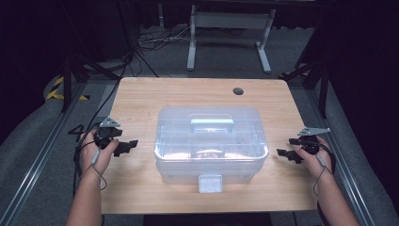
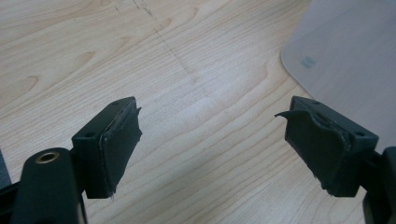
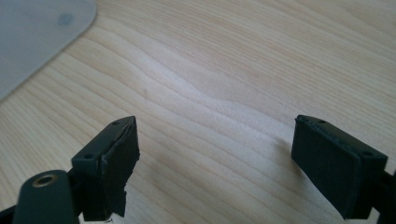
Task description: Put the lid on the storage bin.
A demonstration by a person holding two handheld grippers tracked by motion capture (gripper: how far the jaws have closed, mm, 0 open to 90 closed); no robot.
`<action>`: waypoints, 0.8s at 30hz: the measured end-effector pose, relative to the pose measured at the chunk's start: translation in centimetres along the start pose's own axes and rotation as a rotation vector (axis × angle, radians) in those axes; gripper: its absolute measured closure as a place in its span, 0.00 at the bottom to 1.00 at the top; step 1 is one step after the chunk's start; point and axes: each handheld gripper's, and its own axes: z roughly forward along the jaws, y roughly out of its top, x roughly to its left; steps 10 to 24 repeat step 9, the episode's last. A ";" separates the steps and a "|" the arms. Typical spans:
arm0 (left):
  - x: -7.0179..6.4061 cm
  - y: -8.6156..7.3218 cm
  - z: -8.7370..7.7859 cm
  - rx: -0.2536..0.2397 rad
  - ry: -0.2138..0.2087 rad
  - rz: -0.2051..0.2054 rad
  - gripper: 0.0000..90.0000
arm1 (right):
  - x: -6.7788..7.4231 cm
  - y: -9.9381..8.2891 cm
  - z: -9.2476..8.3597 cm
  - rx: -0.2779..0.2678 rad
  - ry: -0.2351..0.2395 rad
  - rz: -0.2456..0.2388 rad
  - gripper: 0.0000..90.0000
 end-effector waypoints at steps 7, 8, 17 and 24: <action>0.1 -0.1 0.2 -0.004 0.007 0.001 0.20 | 0.1 -0.1 0.1 -0.022 -0.020 -0.024 0.17; 0.1 -0.1 0.2 -0.006 0.011 0.005 0.20 | 0.2 -0.1 0.1 -0.019 -0.024 -0.032 0.17; 0.0 -0.1 0.2 -0.016 0.018 -0.007 0.19 | 0.3 -0.1 0.1 -0.014 -0.028 -0.039 0.17; 0.0 -0.1 0.2 -0.016 0.018 -0.007 0.19 | 0.3 -0.1 0.1 -0.014 -0.028 -0.039 0.17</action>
